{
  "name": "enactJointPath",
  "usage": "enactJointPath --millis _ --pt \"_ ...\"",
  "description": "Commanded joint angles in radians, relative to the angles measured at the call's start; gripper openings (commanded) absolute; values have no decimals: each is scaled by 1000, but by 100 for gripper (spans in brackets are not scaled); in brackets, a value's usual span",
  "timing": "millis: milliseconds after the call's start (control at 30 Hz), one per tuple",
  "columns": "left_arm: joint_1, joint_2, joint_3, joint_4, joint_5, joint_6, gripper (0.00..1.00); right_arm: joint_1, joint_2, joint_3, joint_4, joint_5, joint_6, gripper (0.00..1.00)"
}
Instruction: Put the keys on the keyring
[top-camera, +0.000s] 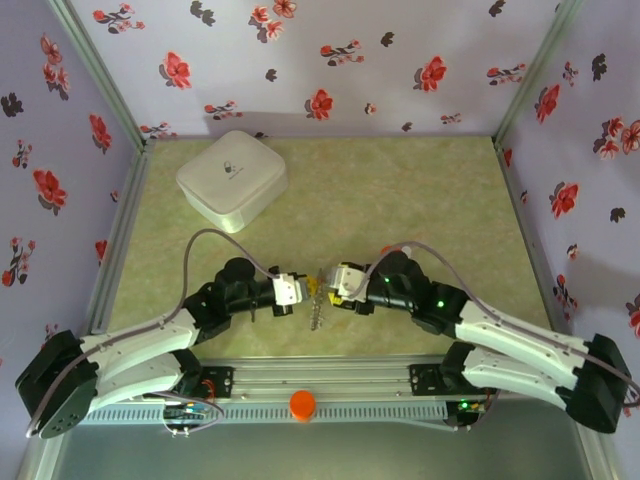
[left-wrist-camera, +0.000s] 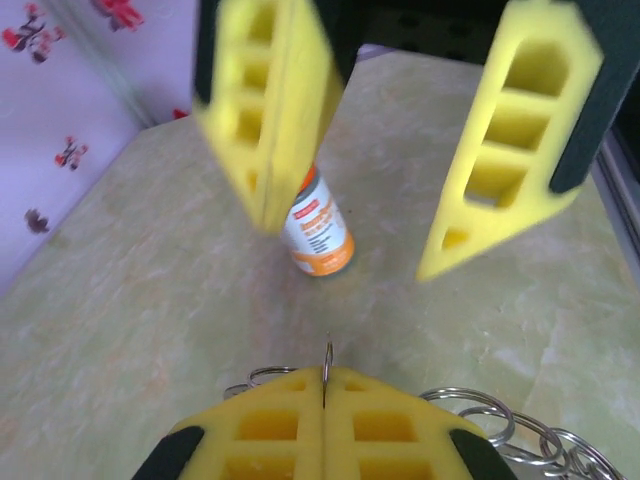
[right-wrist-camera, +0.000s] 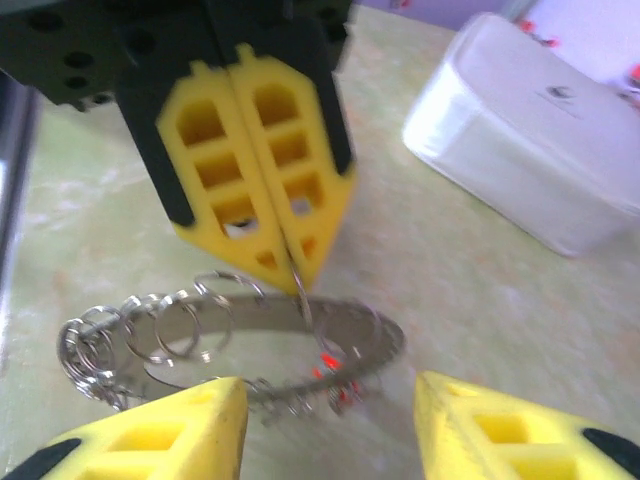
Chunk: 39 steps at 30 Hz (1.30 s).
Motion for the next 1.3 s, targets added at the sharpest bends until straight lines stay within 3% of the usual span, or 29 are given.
enactJointPath --millis 0,100,267,600,833,933,1267 --pt "-5 -31 28 44 -120 -166 0 -9 -79 -32 62 191 119 51" --pt "-5 -40 36 46 -186 -239 0 -10 -106 -38 68 238 200 53" --pt "-5 -69 53 28 -310 -326 0 -9 -94 -44 114 181 272 53" --pt "16 -165 45 -6 -563 -391 0 -6 71 49 58 138 370 50" --pt "82 -235 49 -81 -837 -479 0 36 191 86 40 67 347 46" --pt "119 -264 48 -123 -906 -546 0 80 250 89 71 41 315 46" --pt "240 -344 46 -257 -983 -676 0 217 643 273 202 -60 143 48"
